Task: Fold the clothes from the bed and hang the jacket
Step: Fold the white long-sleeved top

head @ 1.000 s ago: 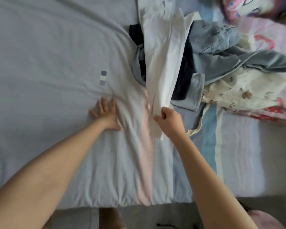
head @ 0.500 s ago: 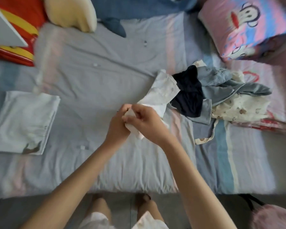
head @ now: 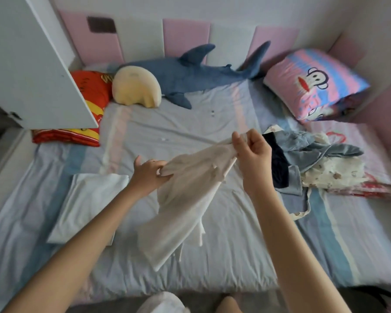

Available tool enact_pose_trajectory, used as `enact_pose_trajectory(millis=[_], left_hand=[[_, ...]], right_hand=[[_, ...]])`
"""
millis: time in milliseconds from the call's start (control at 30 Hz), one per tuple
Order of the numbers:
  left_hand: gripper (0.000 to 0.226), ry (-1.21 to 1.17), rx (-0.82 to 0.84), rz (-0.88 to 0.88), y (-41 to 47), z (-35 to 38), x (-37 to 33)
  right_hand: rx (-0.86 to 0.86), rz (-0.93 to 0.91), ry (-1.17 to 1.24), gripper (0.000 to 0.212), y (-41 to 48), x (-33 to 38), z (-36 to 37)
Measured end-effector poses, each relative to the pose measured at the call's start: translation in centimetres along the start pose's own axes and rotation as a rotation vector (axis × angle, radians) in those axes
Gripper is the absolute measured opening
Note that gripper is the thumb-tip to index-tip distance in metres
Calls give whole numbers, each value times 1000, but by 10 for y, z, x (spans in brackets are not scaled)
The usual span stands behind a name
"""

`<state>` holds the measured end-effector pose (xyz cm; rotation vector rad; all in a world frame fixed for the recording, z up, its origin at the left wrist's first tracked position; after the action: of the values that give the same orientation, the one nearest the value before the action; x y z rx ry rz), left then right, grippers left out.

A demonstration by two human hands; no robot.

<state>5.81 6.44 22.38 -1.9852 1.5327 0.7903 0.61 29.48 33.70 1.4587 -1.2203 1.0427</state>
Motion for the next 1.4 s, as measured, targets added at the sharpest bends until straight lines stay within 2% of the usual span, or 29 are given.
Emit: enact_pose_trajectory(millis=[100, 200, 300, 333, 433, 500, 533, 600, 667, 767, 867, 967, 1000, 1034, 1100, 1134, 1167, 1234, 1267, 1400], left_hand=[[57, -281, -8, -102, -5, -21, -5], [31, -576, -147, -162, -15, -46, -35], [10, -765, -259, -127, -15, -73, -82], [5, -757, -254, -91, -15, -81, -101], [26, -699, -176, 71, -11, -100, -152], [33, -628, -142, 144, -9, -107, -173], [36, -597, -158, 186, -9, -115, -190], [30, -563, -134, 263, -11, -127, -209], [29, -466, -119, 352, -16, -141, -233], [28, -88, -146, 414, -22, -158, -249], [22, 41, -126, 305, -22, -165, -236], [23, 39, -78, 129, -24, -158, -217], [15, 9, -58, 65, -26, -158, -210], [17, -58, -41, 28, -29, -159, -204], [54, -251, -47, -12, -33, -165, -190], [59, -324, -70, -25, -36, -169, -185], [52, -374, -85, -20, -38, -173, -186], [21, -472, -154, -5, -40, -182, -186], [13, -541, -177, 0, -42, -185, -192], [18, -770, -288, -26, -41, -191, -225]], right_hand=[[-50, 49, -61, 39, 5, 8, 6], [-49, 73, -130, 38, 16, 25, 16], [105, -38, -157, 17, 27, 43, 32], [195, -108, -202, 27, 27, 50, 36], [511, -386, -370, 77, 20, 75, 47], [615, -483, -460, 85, 16, 81, 55], [592, -521, -472, 77, 20, 89, 51], [532, -482, -418, 47, 29, 97, 48], [445, -520, -363, 22, 42, 115, 34], [223, -612, -308, 8, 64, 145, 5], [94, -673, -209, 33, 74, 172, -16], [15, -717, -182, 41, 77, 190, -33], [-12, -712, -166, 42, 80, 195, -38], [-36, -704, -157, 42, 81, 198, -44], [-72, -690, -187, 40, 88, 200, -57], [-90, -687, -229, 38, 90, 199, -63], [-110, -682, -285, 37, 94, 199, -70], [-149, -641, -423, 31, 104, 194, -78], [-167, -610, -485, 27, 108, 192, -80], [-219, -524, -568, 16, 113, 179, -86]])
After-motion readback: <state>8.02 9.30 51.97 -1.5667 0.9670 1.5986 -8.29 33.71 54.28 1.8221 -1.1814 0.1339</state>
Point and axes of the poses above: each hand's wrist, its own y-axis towards the middle knuckle, its own z-axis out of the palm, x = y × z, the point moved 5 cm from there along y, towards the middle knuckle, and after that the axes turned 14 degrees about -y, right-handed, at the moved point
